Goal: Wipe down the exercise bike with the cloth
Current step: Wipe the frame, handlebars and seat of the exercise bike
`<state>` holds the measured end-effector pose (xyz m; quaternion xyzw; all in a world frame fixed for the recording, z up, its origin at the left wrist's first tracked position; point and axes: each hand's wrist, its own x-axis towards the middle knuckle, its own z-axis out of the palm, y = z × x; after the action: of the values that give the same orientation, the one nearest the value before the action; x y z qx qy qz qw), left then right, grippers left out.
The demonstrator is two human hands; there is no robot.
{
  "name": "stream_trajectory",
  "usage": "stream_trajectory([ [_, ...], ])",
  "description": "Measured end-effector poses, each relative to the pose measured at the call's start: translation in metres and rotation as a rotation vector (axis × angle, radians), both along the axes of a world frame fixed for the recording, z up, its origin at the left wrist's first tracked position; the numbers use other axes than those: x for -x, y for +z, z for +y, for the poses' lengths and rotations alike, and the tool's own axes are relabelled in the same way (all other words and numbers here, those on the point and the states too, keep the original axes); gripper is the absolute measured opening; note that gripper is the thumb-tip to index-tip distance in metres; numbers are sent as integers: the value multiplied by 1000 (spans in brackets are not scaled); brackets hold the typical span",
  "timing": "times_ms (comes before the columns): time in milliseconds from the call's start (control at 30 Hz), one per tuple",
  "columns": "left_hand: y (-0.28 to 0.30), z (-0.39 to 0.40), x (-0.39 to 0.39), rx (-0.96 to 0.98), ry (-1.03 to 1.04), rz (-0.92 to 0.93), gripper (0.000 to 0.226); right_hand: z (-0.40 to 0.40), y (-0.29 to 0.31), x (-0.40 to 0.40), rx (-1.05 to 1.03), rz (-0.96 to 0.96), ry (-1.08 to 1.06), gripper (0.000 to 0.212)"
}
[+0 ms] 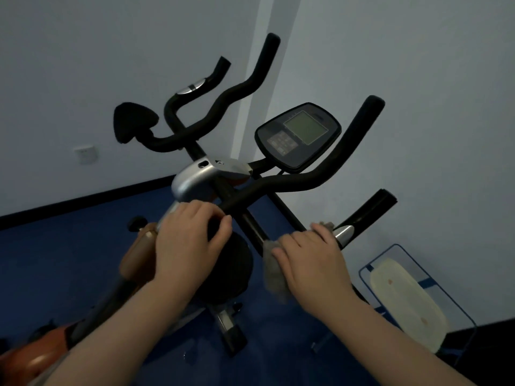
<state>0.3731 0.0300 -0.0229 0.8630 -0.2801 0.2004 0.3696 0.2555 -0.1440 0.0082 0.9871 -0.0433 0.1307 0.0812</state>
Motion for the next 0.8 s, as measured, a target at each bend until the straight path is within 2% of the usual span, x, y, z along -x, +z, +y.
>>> stream_trajectory([
  [67,-9,4,0,96,26,100,21,13,-1,-19,55,167,-43,37],
  [167,-18,1,10,257,25,203,18,13,1,-20,55,181,-22,22],
  [267,-20,2,8,325,17,256,16,10,4,-3,5,327,-53,50],
  [300,-19,2,7,340,14,263,16,9,3,-5,5,337,-64,53],
  [400,-20,1,6,364,18,281,16,12,0,-43,-135,370,-122,47],
  [500,-22,1,7,365,32,303,19,15,0,-65,-392,419,-192,49],
  [633,-23,1,8,342,26,298,22,10,-1,-34,-299,451,-112,46],
  [800,-22,2,4,351,28,290,21,17,6,-86,-324,463,-155,53],
])
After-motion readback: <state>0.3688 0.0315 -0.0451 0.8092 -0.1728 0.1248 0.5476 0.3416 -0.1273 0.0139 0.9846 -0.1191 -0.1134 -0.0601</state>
